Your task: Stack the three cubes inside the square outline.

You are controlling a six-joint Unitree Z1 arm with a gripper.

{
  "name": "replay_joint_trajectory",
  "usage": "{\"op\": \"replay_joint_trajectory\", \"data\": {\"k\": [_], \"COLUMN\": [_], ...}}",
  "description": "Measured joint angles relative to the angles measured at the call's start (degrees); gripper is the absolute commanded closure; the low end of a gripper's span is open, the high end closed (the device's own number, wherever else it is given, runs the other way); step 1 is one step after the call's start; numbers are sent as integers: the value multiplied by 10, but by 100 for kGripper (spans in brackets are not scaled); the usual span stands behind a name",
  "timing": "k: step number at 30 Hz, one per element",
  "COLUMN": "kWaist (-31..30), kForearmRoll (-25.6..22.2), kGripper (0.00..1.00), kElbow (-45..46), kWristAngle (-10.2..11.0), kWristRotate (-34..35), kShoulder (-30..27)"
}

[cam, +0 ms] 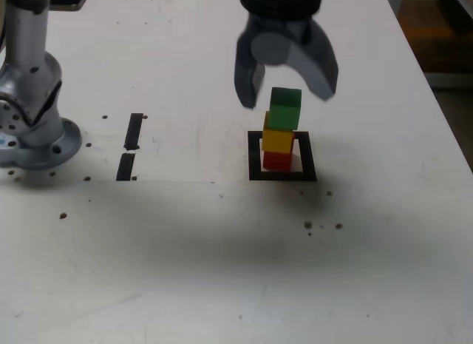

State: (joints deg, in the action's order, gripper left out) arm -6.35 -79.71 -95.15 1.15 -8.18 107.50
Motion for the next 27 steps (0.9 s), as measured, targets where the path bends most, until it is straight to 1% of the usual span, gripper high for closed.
{"op": "replay_joint_trajectory", "data": {"k": [2,3,4,8,10,15,20,22,24,27], "kWaist": [0,0,1,10,18,37,56,63,69,72], "kForearmRoll": [-10,-19,-27,-67,-84,-89,-74,-56,-30,31], "kGripper": [1,0,0,0,0,1,1,1,1,1], "kElbow": [0,2,4,30,59,146,236,267,298,353], "kWristAngle": [20,34,41,63,68,72,72,72,67,52], "kWristRotate": [1,3,4,9,12,29,47,44,39,32], "kShoulder": [-25,-42,-57,-119,-151,-195,-227,-229,-229,-228]}}
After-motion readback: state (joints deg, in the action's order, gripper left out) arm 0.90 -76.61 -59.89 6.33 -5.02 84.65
